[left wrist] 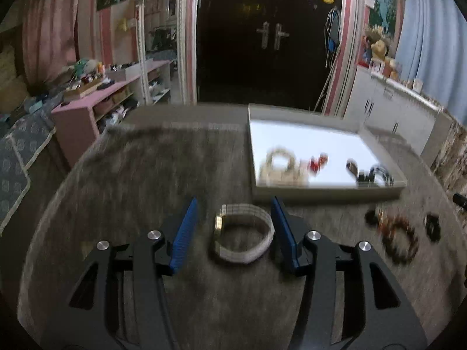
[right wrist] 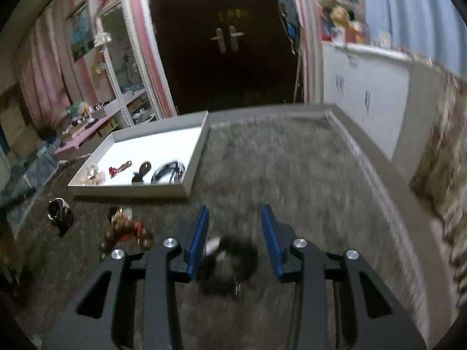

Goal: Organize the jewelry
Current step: 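Grasp the black hair clip with the left tool while the right tool grasps the wooden bead bracelet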

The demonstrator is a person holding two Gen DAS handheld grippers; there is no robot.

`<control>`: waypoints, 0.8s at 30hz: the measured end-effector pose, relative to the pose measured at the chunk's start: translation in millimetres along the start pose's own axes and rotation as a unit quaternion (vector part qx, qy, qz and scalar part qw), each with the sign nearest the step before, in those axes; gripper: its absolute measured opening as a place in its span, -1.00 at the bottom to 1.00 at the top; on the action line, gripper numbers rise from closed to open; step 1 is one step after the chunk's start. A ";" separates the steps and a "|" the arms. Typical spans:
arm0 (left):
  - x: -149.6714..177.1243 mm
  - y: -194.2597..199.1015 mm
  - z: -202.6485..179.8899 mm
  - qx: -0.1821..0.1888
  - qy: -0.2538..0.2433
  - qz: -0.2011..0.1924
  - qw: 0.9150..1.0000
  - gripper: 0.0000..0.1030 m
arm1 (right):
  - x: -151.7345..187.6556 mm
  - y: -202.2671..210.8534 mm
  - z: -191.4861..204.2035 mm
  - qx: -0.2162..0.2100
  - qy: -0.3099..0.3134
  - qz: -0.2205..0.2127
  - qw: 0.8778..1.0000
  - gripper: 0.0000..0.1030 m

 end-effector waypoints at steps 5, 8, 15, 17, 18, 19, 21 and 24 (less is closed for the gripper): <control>45.4 -18.5 -17.7 0.028 0.001 0.050 0.998 0.00 | 21.3 -11.1 32.5 -0.030 0.002 0.007 1.000 -0.26; 52.8 -25.6 -32.2 0.030 -0.009 0.058 0.998 0.00 | 26.4 -24.6 63.2 -0.049 0.027 0.027 0.998 -0.27; 48.0 -28.6 -49.6 0.028 -0.022 0.056 0.998 0.00 | 47.4 -52.8 105.8 -0.064 0.068 0.076 0.993 -0.27; 44.4 -29.9 -53.2 0.026 -0.028 0.053 0.998 0.00 | 50.0 -58.2 109.7 -0.061 0.070 0.082 0.992 -0.27; 43.1 -30.9 -54.4 0.026 -0.029 0.053 0.998 0.00 | 50.2 -60.1 110.9 -0.061 0.069 0.082 0.992 -0.27; 42.0 -32.2 -55.8 0.029 -0.029 0.053 0.998 0.00 | 49.2 -63.0 112.7 -0.061 0.068 0.082 0.992 -0.27; 38.9 -35.1 -57.8 0.028 -0.028 0.053 0.998 0.00 | 47.0 -68.1 115.8 -0.055 0.072 0.081 0.993 -0.27; 37.4 -41.0 -57.4 0.028 -0.024 0.056 0.998 0.00 | 44.8 -75.4 118.3 -0.048 0.079 0.087 0.992 -0.27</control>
Point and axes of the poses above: each gripper's, at about its wrist camera, not at the fingertips, and y roughly against the way its jaws point, z to its left, x to its underside, the point moved 7 cm from there along -y, roughly the way its jaws point, and after that the axes turned 9 degrees about z, right-handed, at the moved point
